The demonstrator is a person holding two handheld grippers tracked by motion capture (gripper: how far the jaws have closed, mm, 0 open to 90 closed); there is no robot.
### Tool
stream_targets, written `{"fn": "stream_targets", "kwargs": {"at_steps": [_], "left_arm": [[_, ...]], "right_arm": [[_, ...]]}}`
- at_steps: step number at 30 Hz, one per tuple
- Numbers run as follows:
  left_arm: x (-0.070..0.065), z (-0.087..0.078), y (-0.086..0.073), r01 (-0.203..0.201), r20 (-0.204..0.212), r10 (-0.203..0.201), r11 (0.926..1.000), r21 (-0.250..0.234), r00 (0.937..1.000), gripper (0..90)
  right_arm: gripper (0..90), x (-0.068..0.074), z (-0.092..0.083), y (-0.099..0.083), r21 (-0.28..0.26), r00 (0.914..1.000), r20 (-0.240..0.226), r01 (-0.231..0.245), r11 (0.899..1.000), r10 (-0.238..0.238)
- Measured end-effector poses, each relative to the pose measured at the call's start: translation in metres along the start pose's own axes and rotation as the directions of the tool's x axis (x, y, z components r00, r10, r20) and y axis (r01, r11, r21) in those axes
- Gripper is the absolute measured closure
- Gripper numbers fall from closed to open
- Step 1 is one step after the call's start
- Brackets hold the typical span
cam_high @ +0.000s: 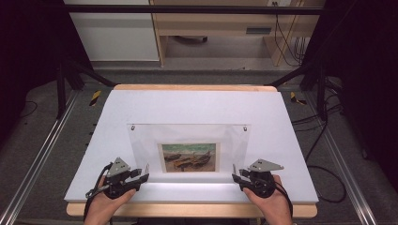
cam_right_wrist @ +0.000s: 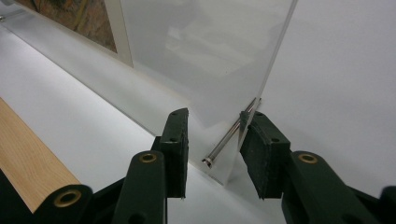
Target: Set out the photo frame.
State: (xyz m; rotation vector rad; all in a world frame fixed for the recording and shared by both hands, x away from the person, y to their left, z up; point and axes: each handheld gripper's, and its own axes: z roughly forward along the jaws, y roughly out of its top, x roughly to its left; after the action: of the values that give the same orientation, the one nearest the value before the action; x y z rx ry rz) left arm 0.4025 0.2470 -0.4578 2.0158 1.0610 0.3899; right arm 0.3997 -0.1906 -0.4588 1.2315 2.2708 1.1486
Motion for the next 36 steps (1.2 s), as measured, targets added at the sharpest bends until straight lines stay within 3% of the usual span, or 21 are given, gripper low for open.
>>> {"fn": "stream_targets", "kwargs": {"at_steps": [4, 12, 18, 19, 23, 30, 36], "left_arm": [[0.000, 0.000, 0.000, 0.009, 0.005, -0.009, 0.9999, -0.005, 0.9999, 57.2], [-0.002, 0.002, 0.002, 0.006, 0.032, -0.006, 0.9997, -0.024, 0.9995, 41.7], [-0.003, 0.002, 0.004, 0.017, 0.041, -0.014, 0.9977, -0.066, 0.9990, 32.3], [-0.004, 0.001, 0.005, 0.012, 0.045, -0.009, 0.9970, -0.077, 0.9989, 28.6], [-0.005, 0.000, 0.006, 0.014, 0.043, -0.010, 0.9949, -0.100, 0.9990, 20.9], [-0.006, -0.003, 0.008, 0.015, 0.056, -0.006, 0.9873, -0.158, 0.9984, 7.2], [-0.007, -0.008, 0.009, 0.006, 0.073, 0.008, 0.9828, -0.185, 0.9973, 4.7]], "right_arm": [[56.0, 0.001, 0.001, 0.000, -0.008, 1.0000, -0.002, -0.007, 1.000, 0.007], [37.1, 0.004, 0.003, 0.003, -0.033, 1.0000, 0.009, -0.004, 0.999, 0.005], [28.3, 0.004, 0.003, 0.004, -0.054, 0.9999, 0.013, 0.004, 0.999, -0.003], [22.5, 0.005, 0.003, 0.005, -0.062, 0.9998, 0.020, 0.006, 0.998, -0.004], [13.7, 0.006, 0.004, 0.007, -0.085, 0.9994, 0.030, 0.022, 0.996, -0.020], [6.7, 0.008, 0.000, 0.009, -0.139, 0.9972, 0.049, 0.062, 0.988, -0.056], [6.1, 0.007, -0.008, 0.010, -0.192, 0.9955, 0.059, 0.084, 0.978, -0.074]]}}
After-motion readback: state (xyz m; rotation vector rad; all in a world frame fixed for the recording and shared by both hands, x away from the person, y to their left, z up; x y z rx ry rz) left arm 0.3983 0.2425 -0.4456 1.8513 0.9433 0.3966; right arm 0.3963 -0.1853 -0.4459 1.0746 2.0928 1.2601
